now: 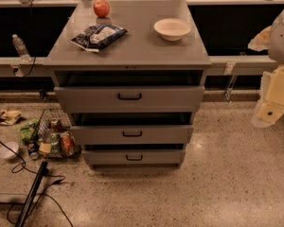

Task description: Move paper bowl near blue chip bag

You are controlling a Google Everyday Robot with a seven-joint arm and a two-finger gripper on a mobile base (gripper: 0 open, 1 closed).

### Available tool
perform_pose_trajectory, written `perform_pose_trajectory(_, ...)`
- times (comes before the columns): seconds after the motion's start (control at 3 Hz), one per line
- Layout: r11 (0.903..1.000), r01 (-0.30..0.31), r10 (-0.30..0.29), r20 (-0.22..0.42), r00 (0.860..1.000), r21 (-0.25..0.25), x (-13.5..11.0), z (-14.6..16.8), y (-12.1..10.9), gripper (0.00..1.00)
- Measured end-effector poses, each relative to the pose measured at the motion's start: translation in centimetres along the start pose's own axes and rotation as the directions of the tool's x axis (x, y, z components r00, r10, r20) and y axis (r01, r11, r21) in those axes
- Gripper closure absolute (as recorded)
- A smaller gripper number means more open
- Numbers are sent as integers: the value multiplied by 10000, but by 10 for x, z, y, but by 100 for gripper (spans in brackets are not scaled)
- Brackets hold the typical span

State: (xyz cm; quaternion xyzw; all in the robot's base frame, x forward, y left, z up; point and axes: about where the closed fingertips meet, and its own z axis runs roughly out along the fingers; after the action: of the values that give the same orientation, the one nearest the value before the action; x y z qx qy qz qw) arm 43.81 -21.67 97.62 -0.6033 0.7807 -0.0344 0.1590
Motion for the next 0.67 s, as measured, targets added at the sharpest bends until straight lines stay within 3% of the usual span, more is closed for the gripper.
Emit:
perform_pose_trajectory(0.33, 10000, -7, 6, 42, 10000, 67, 0, 1, -3, 0)
perform_pose_trajectory(0.67, 9937, -148, 68, 719, 9974, 1113, -5, 14, -54, 0)
